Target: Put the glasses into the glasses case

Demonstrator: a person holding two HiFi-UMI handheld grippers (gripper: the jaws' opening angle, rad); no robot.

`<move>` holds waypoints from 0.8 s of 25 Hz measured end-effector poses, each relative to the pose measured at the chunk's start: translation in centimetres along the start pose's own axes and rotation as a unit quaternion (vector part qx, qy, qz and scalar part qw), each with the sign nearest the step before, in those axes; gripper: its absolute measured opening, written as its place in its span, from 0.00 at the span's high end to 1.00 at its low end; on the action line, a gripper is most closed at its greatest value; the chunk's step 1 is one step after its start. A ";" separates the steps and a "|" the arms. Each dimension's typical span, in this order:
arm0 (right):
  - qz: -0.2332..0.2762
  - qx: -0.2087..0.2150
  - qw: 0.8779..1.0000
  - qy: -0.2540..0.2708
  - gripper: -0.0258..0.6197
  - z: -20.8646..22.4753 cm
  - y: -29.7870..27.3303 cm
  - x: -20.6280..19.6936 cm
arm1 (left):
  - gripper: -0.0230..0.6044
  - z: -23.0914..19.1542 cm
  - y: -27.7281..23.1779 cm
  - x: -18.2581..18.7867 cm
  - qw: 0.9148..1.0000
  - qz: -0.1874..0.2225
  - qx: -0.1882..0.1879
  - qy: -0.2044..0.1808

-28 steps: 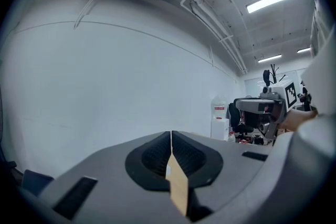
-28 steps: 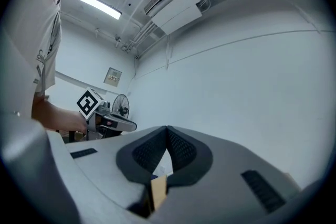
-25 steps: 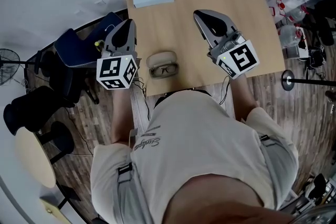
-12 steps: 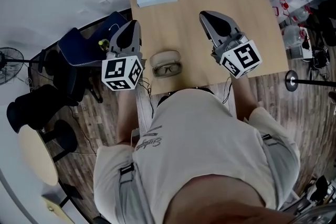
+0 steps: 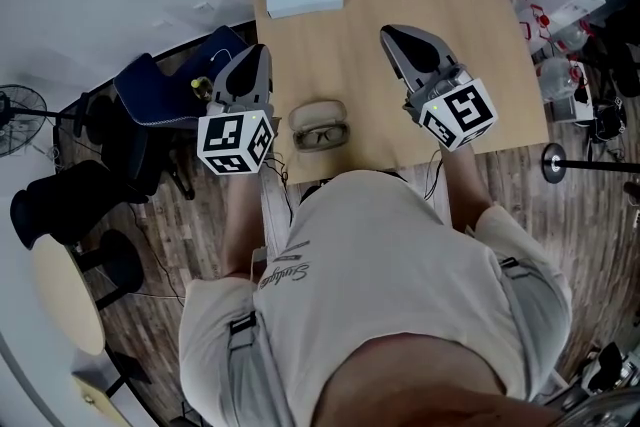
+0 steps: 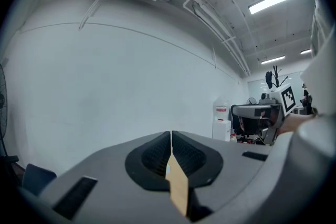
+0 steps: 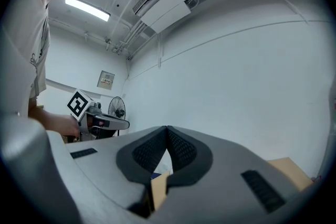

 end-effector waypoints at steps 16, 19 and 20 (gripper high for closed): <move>-0.019 -0.004 1.000 0.003 0.97 -0.9 -0.8 -0.9 | 0.94 -0.8 -0.7 -1.1 0.999 -0.014 -0.029 0.013; -0.019 -0.007 1.000 0.009 0.97 -0.8 -0.9 -0.8 | 0.94 -0.9 -1.1 -1.2 0.999 -0.013 -0.033 0.014; -0.018 -0.008 1.000 0.009 0.97 -0.8 -0.9 -0.7 | 0.94 -0.9 -1.1 -1.2 0.999 -0.012 -0.035 0.014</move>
Point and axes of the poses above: the fingertips, and each gripper's own axes: y backward along the fingers, z to its right, x out of its top, the point moved 7 cm from there along y, backward along the fingers, and after that the axes turned 8 degrees about z, right-handed, at the moved point
